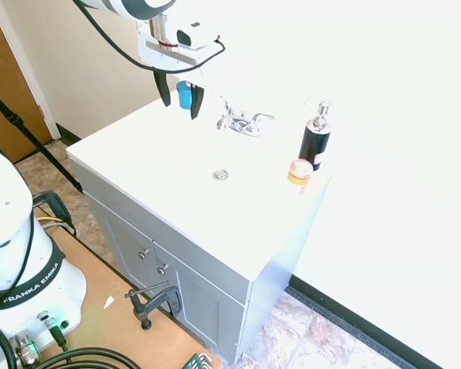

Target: Turn on the cold water

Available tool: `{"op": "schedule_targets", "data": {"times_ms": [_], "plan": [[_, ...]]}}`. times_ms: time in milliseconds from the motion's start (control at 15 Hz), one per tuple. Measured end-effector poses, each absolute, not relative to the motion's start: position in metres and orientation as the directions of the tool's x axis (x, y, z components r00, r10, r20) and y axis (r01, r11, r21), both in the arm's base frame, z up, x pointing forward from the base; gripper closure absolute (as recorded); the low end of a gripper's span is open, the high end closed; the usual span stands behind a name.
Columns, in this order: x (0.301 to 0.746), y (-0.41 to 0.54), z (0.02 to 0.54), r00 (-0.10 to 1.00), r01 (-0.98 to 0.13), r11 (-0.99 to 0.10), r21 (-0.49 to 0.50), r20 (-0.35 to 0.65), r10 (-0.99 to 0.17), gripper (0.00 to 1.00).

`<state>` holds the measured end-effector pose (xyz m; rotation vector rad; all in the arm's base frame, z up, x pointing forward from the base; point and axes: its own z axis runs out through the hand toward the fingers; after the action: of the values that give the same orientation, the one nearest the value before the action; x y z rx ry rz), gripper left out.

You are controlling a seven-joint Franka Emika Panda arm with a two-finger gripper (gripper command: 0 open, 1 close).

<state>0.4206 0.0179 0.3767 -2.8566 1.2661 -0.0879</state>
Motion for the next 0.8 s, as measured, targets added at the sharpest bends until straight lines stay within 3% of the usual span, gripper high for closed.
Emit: {"op": "schedule_targets", "data": {"times_ms": [200, 400, 800], "plan": [[0.422, 0.016, 0.376, 0.665, -0.744, -0.667, -0.037, 0.053, -0.745, 0.00], [0.438, -0.009, 0.372, 0.603, -0.787, -0.615, -0.047, 0.153, -0.783, 0.00], [0.523, -0.063, 0.345, 0.487, -0.840, -0.537, -0.070, 0.338, -0.806, 0.00]]}}
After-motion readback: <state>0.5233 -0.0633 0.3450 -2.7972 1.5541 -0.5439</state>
